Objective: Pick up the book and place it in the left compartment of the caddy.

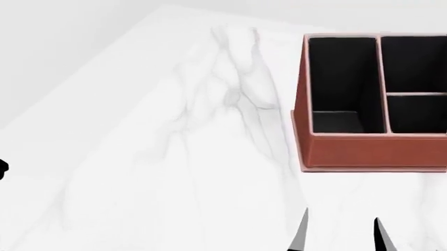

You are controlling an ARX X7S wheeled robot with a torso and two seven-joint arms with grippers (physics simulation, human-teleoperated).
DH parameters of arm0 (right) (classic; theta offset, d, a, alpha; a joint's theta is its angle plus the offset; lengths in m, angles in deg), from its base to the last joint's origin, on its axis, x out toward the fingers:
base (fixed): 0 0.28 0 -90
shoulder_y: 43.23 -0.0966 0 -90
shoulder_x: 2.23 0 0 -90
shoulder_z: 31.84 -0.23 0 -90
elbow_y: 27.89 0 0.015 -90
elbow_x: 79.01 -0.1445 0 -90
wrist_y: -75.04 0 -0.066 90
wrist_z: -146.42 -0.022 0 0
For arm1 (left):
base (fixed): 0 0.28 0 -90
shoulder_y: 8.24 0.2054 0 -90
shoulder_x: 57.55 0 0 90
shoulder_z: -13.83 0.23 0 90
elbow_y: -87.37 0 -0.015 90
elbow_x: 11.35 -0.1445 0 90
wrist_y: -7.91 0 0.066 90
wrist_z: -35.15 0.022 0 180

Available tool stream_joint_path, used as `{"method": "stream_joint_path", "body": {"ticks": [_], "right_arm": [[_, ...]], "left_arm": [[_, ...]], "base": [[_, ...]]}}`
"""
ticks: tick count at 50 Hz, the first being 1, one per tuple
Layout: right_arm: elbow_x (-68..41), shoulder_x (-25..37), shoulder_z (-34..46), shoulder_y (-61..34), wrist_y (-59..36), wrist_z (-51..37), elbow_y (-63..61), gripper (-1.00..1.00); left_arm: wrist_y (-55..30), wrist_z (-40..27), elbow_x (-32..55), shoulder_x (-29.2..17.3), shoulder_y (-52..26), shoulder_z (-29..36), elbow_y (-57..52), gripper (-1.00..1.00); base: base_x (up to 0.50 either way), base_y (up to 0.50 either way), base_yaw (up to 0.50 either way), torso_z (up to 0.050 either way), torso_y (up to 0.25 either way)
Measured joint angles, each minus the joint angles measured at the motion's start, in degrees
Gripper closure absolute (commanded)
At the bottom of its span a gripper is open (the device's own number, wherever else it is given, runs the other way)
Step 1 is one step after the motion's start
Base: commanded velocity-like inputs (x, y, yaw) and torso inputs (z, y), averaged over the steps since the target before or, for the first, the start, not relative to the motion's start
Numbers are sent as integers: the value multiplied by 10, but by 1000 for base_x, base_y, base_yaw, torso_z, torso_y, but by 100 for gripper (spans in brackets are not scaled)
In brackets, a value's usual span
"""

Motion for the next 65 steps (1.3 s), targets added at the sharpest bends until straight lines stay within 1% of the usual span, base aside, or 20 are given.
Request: {"method": "stream_joint_path", "body": {"ticks": [13, 25, 30, 36, 50, 65], "right_arm": [[-13, 3, -1, -2, 6, 0, 2, -100], [-22, 1, -7, -4, 6, -11, 7, -100], [-20, -5, -14, -6, -7, -32, 6, -100], [3, -22, -25, -17, -21, -82, 13, -100], [86, -75, -64, -24, -31, -244, 13, -100], [141, -97, -89, -38, -90, -383, 12, -100]], "left_arm": [[0, -5, 5, -4, -1, 4, 0, -100], [1, -9, 8, -8, -1, 6, -1, -100], [2, -11, 10, -9, -1, 7, -1, -100], [2, -13, 11, -11, 0, 8, -1, -100], [6, -17, 14, -15, 4, 12, -3, -100], [8, -22, 15, -19, 5, 18, -3, -100]], "base": [[452, 157, 0, 0, 1], [0, 0, 0, 0, 1], [0, 0, 0, 0, 0], [0, 0, 0, 0, 0], [0, 0, 0, 0, 0], [0, 0, 0, 0, 0]]}}
